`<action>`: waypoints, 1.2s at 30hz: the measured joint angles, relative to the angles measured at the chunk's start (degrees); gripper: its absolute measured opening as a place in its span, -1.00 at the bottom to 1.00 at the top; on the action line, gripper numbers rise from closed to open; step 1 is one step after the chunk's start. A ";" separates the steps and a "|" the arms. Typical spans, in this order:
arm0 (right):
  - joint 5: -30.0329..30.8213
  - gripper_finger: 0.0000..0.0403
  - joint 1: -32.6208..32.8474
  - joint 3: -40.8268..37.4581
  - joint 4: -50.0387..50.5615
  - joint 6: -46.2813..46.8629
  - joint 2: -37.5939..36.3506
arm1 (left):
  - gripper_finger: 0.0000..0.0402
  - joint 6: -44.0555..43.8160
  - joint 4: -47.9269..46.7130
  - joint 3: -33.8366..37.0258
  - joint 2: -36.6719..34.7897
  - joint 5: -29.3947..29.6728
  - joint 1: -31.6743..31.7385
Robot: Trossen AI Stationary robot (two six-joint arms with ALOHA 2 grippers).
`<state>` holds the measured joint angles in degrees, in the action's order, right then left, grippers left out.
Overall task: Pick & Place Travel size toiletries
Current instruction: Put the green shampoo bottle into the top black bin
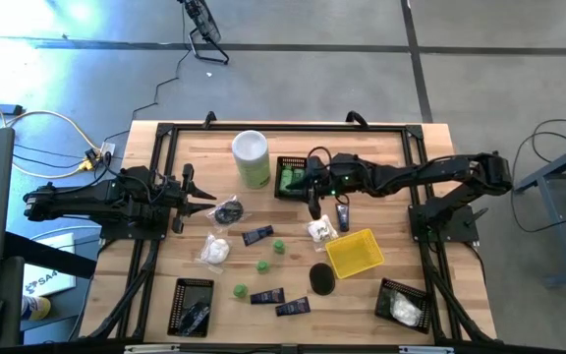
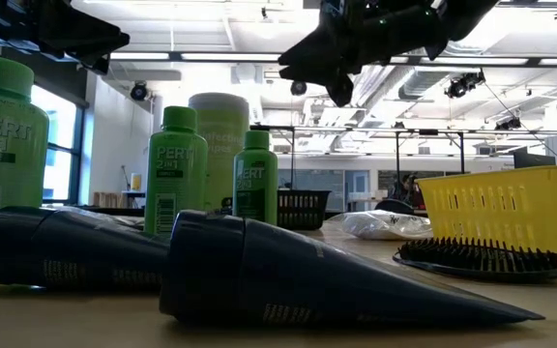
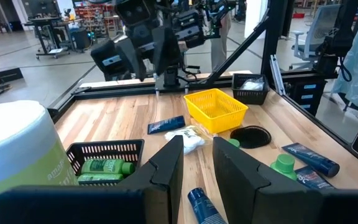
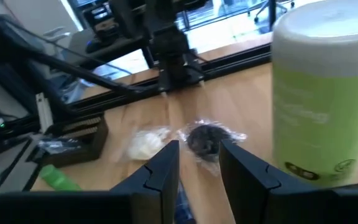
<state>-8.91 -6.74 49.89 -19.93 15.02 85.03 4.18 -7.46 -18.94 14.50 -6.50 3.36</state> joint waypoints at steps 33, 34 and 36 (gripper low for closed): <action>11.56 -0.17 12.02 0.00 0.03 -6.28 0.02 | -0.58 -1.81 0.01 0.00 0.00 0.20 0.00; 11.56 -0.17 12.02 0.00 0.03 -6.23 0.02 | -0.58 -1.81 -0.01 0.00 0.00 0.20 0.01; 11.54 -0.17 12.02 0.00 0.02 -5.15 0.02 | -0.58 -1.75 0.01 0.00 0.00 0.20 -0.01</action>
<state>2.63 5.28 49.89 -19.91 9.87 85.06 2.43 -7.45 -18.94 14.50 -6.31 3.36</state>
